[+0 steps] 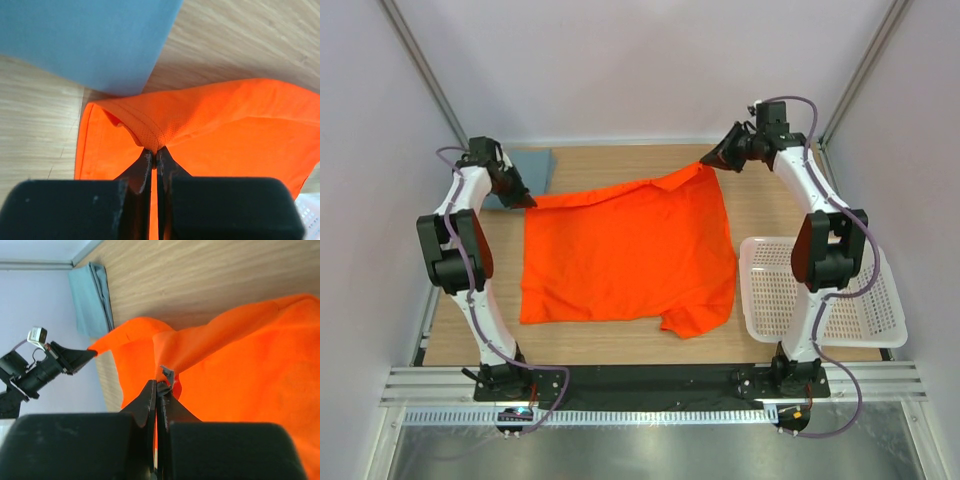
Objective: Fold and stack the t-shirts
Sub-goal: Fold the tshirt
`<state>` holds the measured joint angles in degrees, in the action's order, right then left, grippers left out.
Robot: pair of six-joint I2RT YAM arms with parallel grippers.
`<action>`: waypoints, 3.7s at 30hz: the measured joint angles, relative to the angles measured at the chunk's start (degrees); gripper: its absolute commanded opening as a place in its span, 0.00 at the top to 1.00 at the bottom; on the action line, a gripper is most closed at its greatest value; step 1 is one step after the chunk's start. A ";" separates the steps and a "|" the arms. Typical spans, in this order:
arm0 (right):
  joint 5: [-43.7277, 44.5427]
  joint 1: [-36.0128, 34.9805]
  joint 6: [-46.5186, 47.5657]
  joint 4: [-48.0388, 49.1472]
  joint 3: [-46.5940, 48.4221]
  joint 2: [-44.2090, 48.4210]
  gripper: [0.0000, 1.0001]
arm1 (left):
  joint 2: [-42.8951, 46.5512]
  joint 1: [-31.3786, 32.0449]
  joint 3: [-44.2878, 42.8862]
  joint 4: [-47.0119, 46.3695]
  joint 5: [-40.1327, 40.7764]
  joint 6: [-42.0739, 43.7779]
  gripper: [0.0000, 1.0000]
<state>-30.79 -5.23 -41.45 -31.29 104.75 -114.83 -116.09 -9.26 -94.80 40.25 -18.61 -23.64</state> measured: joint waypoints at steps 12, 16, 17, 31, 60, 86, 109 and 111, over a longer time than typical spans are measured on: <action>1.11 0.00 5.66 -13.07 -9.11 13.40 0.98 | 4.13 -0.09 2.51 7.93 2.62 1.88 1.00; 1.66 0.00 7.37 -15.54 -13.73 16.61 0.99 | 4.35 -0.11 3.87 9.90 3.39 2.25 1.00; 1.75 0.00 7.65 -16.06 -14.88 17.11 0.99 | 4.35 -0.11 4.07 10.19 3.54 2.34 1.00; 3.13 0.00 10.49 -20.22 -24.24 21.70 0.99 | 5.05 -0.13 9.62 13.42 5.79 5.03 0.99; 6.75 0.00 11.87 -15.61 -39.12 22.03 0.99 | 2.58 -0.13 11.91 13.88 7.93 5.73 0.89; 11.56 -0.81 18.23 -22.71 -15.32 5.66 0.52 | 5.73 0.66 6.82 9.20 -1.09 -0.28 0.67; 14.25 -10.75 19.06 -24.48 -31.43 17.66 0.38 | 11.56 1.31 21.31 7.98 7.65 -2.40 0.64; 14.69 -10.75 19.06 -24.55 -32.81 19.10 0.38 | 11.58 1.31 21.35 7.80 9.07 -2.67 0.64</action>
<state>-16.10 -15.99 -22.39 -55.83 71.94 -95.72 -104.51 -7.94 -73.45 48.05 -9.54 -26.30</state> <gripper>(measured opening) 0.619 0.358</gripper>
